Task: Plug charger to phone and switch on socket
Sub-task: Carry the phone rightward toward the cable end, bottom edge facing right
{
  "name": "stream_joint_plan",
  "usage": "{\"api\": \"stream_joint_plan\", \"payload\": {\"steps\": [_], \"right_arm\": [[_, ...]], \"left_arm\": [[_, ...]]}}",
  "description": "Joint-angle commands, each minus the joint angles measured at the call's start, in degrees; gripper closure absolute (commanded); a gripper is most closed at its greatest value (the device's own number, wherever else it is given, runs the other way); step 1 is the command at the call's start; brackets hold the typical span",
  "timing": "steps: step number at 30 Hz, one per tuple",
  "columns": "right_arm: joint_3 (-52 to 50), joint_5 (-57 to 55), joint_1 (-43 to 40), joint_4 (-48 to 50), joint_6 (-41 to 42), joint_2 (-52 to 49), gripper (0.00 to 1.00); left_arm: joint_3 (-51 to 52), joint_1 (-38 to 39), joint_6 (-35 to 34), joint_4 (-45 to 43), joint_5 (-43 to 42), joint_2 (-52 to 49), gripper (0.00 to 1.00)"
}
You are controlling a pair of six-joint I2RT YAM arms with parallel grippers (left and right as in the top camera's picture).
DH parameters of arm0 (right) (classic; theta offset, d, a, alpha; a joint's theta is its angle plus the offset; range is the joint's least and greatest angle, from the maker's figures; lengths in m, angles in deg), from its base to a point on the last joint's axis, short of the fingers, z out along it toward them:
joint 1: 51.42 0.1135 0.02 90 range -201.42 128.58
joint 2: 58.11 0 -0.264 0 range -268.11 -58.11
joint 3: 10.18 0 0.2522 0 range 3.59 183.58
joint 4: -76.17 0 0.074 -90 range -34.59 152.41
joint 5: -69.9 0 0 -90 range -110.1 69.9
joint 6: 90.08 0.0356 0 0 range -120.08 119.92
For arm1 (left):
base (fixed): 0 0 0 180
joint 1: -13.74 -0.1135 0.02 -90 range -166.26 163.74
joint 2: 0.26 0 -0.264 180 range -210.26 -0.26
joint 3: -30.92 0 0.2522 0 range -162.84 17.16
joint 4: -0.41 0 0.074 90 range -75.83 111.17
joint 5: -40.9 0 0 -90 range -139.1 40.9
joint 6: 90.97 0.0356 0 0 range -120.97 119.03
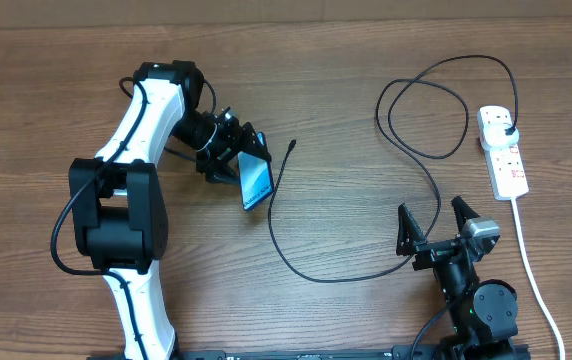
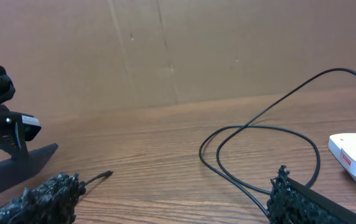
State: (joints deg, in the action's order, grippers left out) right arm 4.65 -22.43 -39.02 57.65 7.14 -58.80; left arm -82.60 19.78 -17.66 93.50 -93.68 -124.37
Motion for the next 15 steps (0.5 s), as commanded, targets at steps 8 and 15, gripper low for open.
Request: {"api": "stream_joint_plan", "payload": {"steps": [8, 15], "right_arm": [[-0.61, 0.11, -0.26, 0.24, -0.42, 0.52, 0.0], [-0.61, 0.11, -0.26, 0.24, -0.44, 0.52, 0.0]], "left_arm": [[-1.75, 0.74, -9.16, 1.57, -5.09, -0.26, 0.44], [-1.75, 0.74, -9.27, 3.17, -6.73, -0.26, 0.46]]}}
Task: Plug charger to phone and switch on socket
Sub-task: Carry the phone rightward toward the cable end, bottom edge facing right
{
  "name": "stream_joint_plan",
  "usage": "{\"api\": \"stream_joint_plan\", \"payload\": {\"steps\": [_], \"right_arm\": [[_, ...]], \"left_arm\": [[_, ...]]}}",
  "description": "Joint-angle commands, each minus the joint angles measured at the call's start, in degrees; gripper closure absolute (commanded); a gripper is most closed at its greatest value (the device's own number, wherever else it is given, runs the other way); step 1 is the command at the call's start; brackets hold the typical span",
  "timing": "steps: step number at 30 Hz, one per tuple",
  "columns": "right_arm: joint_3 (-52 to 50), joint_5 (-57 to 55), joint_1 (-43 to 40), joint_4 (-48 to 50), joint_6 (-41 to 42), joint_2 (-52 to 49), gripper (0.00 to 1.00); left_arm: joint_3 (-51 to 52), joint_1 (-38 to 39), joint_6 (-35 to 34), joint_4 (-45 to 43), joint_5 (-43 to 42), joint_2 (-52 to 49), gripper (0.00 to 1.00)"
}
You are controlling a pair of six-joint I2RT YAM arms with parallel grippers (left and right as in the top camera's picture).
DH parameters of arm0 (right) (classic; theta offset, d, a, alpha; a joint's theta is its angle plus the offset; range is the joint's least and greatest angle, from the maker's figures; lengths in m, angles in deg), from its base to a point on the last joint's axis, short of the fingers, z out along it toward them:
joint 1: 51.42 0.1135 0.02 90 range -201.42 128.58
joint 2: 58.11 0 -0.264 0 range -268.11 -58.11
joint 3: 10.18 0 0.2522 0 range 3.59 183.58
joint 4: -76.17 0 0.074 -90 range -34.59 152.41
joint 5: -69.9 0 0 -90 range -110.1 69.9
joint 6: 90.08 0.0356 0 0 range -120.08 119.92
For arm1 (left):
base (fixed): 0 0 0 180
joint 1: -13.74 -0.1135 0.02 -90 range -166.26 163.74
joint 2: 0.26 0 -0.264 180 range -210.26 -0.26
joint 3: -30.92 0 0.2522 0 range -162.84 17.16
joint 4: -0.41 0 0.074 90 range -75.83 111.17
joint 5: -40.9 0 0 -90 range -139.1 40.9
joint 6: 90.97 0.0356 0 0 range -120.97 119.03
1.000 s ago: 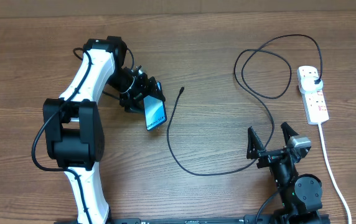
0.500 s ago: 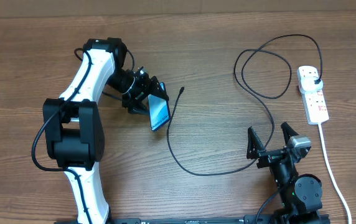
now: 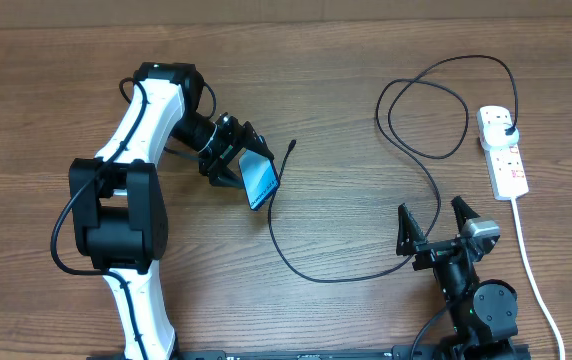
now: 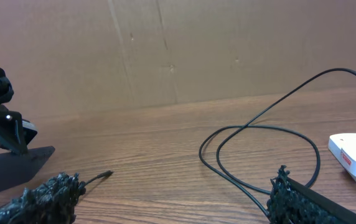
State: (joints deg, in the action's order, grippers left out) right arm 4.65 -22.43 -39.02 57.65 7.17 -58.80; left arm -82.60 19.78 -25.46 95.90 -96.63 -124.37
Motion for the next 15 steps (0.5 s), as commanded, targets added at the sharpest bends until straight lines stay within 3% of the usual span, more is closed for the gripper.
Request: {"api": "stream_joint_plan", "payload": {"steps": [1, 15], "right_arm": [[-0.61, 0.11, -0.26, 0.24, -0.46, 0.52, 0.0], [-0.61, 0.11, -0.26, 0.24, -0.46, 0.52, 0.0]], "left_arm": [[-1.75, 0.74, -1.42, 0.83, -4.07, -0.26, 0.47], [-1.75, 2.51, 0.31, 3.1, -5.03, -0.26, 0.5]]}}
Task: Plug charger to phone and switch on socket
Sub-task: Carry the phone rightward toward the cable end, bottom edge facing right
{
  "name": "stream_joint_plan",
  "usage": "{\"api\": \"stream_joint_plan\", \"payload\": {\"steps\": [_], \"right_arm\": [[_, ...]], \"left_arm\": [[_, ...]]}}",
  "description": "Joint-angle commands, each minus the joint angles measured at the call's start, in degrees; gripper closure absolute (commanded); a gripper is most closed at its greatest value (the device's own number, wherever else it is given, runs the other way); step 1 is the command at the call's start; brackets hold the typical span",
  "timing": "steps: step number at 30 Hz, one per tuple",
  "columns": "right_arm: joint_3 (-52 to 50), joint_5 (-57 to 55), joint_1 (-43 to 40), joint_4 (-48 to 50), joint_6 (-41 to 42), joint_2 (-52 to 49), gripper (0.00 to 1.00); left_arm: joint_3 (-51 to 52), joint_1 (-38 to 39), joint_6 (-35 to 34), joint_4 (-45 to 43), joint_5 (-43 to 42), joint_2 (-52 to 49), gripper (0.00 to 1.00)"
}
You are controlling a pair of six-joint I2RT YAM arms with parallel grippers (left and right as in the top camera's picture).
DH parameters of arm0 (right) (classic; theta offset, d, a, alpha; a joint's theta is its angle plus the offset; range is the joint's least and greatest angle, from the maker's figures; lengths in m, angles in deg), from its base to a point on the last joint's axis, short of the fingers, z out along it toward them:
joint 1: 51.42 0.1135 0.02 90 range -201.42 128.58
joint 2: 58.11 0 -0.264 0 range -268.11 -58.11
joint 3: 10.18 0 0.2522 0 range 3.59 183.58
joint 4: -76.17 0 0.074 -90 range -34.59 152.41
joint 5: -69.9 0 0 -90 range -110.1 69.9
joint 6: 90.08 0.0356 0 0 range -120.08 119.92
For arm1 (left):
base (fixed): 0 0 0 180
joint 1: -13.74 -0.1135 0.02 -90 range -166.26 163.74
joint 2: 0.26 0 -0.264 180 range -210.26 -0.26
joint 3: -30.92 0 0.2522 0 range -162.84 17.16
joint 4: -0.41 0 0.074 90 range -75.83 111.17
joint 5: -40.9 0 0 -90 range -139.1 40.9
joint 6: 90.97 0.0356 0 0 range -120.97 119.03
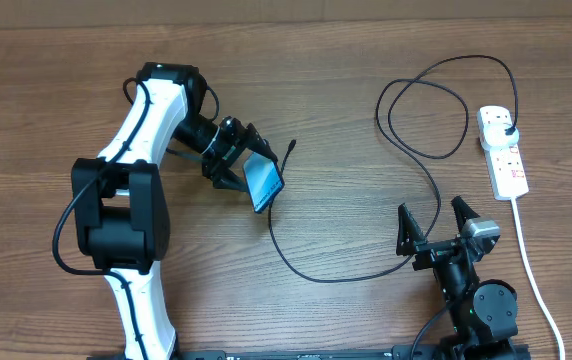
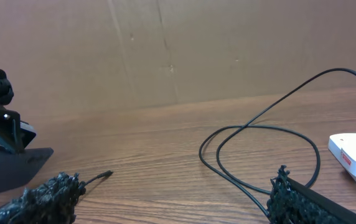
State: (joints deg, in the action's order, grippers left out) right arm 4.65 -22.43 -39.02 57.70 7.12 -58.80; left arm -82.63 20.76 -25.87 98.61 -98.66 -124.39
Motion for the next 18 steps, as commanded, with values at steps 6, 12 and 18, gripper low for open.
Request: {"api": "stream_joint_plan", "payload": {"steps": [6, 12, 18], "right_arm": [[-0.61, 0.11, -0.26, 0.2, -0.42, 0.52, 0.0], [-0.61, 0.11, -0.26, 0.2, -0.42, 0.52, 0.0], [-0.61, 0.11, -0.26, 0.17, -0.39, 0.52, 0.0]], "left_arm": [[-1.73, 3.15, 0.68, 0.33, -3.02, -0.24, 0.51], [-1.73, 3.41, 0.7, 0.39, -3.02, -0.24, 0.51], [-1.73, 3.52, 0.68, 0.52, -3.06, -0.24, 0.5]]}}
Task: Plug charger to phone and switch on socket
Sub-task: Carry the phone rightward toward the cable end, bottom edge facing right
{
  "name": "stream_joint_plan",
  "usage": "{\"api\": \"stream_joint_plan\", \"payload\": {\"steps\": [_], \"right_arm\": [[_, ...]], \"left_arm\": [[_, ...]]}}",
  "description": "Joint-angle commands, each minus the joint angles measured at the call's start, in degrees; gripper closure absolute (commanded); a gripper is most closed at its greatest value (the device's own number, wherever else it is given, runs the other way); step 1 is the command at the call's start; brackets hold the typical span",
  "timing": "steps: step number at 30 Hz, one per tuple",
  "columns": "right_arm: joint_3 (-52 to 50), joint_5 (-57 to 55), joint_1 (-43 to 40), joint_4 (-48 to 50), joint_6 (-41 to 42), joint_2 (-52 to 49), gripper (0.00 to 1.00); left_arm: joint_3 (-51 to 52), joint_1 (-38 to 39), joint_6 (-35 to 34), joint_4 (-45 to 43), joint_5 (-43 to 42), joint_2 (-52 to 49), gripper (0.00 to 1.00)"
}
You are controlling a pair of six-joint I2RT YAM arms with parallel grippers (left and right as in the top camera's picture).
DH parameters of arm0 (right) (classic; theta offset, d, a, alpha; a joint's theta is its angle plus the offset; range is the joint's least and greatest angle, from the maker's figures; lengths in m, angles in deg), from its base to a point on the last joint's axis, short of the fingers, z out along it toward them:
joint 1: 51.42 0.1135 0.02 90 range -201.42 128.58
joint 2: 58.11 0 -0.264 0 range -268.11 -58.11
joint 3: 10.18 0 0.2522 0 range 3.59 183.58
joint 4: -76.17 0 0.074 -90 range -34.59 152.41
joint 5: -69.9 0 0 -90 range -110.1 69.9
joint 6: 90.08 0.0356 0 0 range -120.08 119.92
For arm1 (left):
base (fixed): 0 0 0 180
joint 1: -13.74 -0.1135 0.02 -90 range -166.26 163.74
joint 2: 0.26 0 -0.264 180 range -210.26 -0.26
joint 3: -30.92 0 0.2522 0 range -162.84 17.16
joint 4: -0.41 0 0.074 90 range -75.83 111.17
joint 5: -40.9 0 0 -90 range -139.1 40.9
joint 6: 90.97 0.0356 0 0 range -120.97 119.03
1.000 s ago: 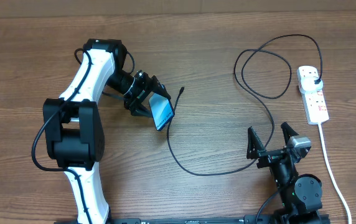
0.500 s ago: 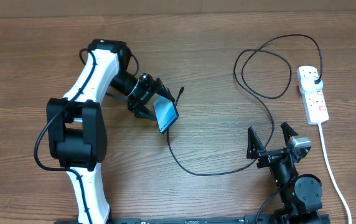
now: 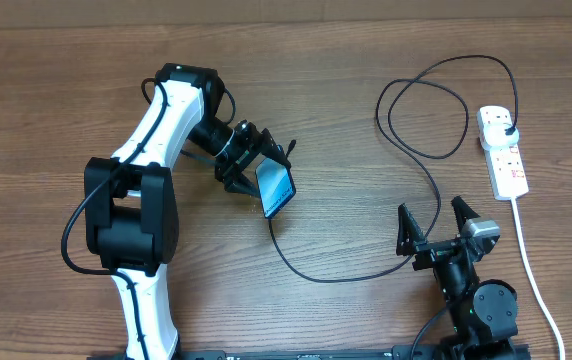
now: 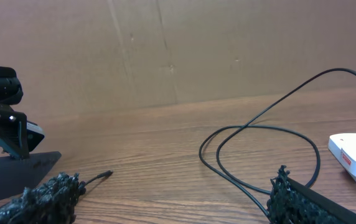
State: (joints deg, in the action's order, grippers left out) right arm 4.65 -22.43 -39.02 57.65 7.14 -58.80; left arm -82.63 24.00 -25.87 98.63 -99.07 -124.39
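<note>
My left gripper (image 3: pixel 264 172) is shut on the phone (image 3: pixel 279 188), a slim slab with a light blue face, held tilted just above the table. The black charger cable (image 3: pixel 428 170) loops across the wood. Its free plug tip (image 3: pixel 292 146) lies right beside the left gripper's far finger. The cable's other end sits in the white power strip (image 3: pixel 503 152) at the right. My right gripper (image 3: pixel 434 222) stands open near the front edge, with nothing between its fingers (image 4: pixel 47 198). The right wrist view shows the plug tip (image 4: pixel 106 174), the phone (image 4: pixel 16 173) edge-on and the strip (image 4: pixel 355 155).
The strip's white lead (image 3: pixel 531 270) runs down the right side toward the front edge. A brown cardboard wall (image 4: pixel 178 50) closes off the back of the wooden table (image 3: pixel 56 80).
The left arm has shifted right with the phone, so the phone is now lower right of the plug tip and close to it. The right arm, cable and strip are unchanged.
The left gripper held the phone left of the cable's free end at the oldest moment. At each later moment the phone stood a little further right and more turned. It now sits beside the plug tip. The right gripper stayed open and still.
</note>
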Motion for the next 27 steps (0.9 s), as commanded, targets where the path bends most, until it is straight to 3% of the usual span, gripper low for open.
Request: {"api": "stream_joint_plan", "payload": {"steps": [1, 27], "right_arm": [[-0.61, 0.11, -0.26, 0.24, -0.44, 0.52, 0.0], [-0.61, 0.11, -0.26, 0.22, -0.44, 0.52, 0.0]], "left_arm": [[-1.73, 0.28, 0.68, 0.63, -2.71, -0.24, 0.5], [-1.73, 0.26, 1.77, 2.49, -5.57, -0.24, 0.55]]}}
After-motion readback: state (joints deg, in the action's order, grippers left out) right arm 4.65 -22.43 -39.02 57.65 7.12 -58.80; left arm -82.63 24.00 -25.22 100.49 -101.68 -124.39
